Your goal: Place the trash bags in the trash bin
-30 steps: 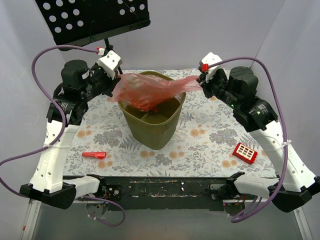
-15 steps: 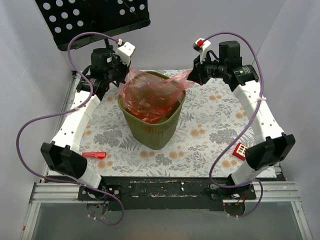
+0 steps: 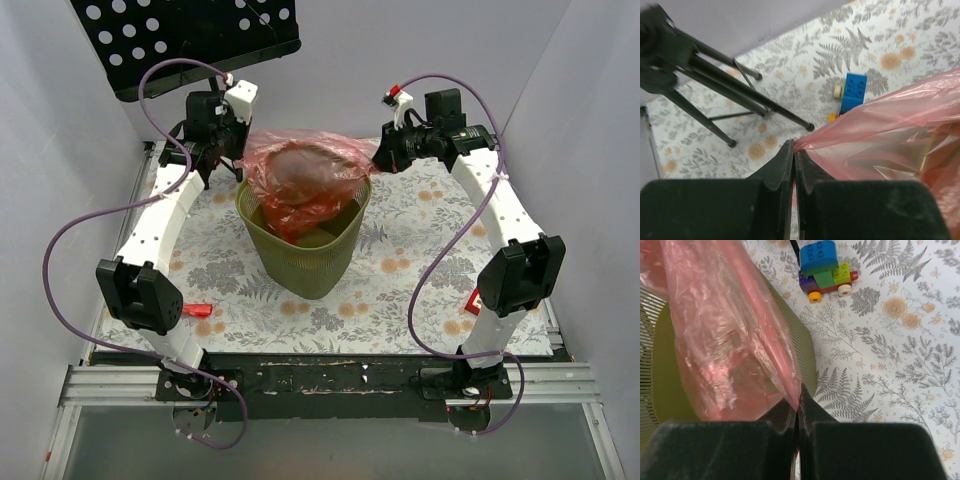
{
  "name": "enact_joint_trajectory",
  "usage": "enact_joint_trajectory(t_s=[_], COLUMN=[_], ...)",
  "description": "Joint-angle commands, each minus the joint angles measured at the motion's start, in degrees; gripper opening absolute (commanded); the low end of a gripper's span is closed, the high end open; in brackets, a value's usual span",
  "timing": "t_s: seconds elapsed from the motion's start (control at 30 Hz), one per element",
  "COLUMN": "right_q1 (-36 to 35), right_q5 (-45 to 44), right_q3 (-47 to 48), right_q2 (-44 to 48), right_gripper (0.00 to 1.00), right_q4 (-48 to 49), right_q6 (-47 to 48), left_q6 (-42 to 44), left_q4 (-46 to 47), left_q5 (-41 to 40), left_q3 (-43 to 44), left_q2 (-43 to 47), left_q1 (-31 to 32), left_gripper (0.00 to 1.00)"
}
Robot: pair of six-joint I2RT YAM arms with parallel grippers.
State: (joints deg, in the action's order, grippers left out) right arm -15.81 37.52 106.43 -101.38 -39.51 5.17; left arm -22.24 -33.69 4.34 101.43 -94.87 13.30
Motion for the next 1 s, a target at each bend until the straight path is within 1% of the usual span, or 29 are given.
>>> enact_joint_trajectory(t_s=[0.0,0.17,0.3,0.47,0.53,0.57,0.63,0.67,0.7,0.73,0.77,0.8,0.83,0.93,0.97], right_q1=[0.1,0.1,0.2,1.0,1.2,1.4,1.8,2.0,2.3,2.4,2.5,2.4,2.4,2.4,2.4], right_q5=[1.9,2.6,2.6,4.2,5.7,6.0,5.6,5.5,5.5,5.2,5.0,4.9,5.0,5.8,6.0], right_q3=[0.2,-3.1,-5.9,-11.4,-12.9,-13.2,-12.3,-11.5,-10.6,-9.7,-9.0,-8.1,-7.6,-6.9,-7.1], right_q2=[-1.4,-0.7,0.9,3.8,4.8,5.4,6.4,6.6,6.8,7.0,7.2,7.1,7.1,6.6,6.6], right_gripper=[0.01,0.01,0.02,0.13,0.21,0.26,0.32,0.34,0.36,0.36,0.36,0.36,0.36,0.35,0.35], right_q4=[0.5,-0.4,-2.4,-4.4,-4.7,-4.4,-3.7,-3.4,-3.0,-2.8,-2.5,-2.3,-2.3,-2.4,-2.3], right_q6=[-1.5,-1.0,0.5,0.9,1.5,1.7,1.6,1.6,1.9,2.3,2.6,2.9,2.8,2.6,2.5], left_q6=[-2.4,-2.6,-1.9,0.3,1.5,2.0,2.5,2.9,3.3,3.8,4.0,5.1,6.8,12.5,14.7], left_q4=[-7.3,-12.8,-15.4,-15.9,-15.7,-15.4,-14.7,-14.6,-14.5,-14.2,-14.1,-14.1,-14.5,-16.8,-18.6], left_q5=[2.9,7.7,9.9,9.7,10.2,10.3,10.1,10.3,10.2,10.2,9.9,10.2,11.9,15.8,17.7], left_q3=[1.6,1.7,-1.7,-7.9,-10.4,-11.4,-13.1,-13.2,-13.0,-12.7,-12.0,-11.3,-10.5,-8.1,-6.6], left_q2=[-1.1,-1.1,2.7,10.2,13.5,14.9,16.8,17.4,18.0,18.7,19.1,19.9,20.5,22.1,22.0], left_q1=[-0.8,-1.3,-2.3,-3.9,-4.7,-4.8,-5.0,-5.1,-5.2,-5.3,-5.4,-5.4,-5.5,-5.5,-5.5], left_gripper=[0.02,0.04,0.04,0.03,0.01,0.01,0.02,0.04,0.07,0.15,0.26,0.42,0.50,0.70,0.73])
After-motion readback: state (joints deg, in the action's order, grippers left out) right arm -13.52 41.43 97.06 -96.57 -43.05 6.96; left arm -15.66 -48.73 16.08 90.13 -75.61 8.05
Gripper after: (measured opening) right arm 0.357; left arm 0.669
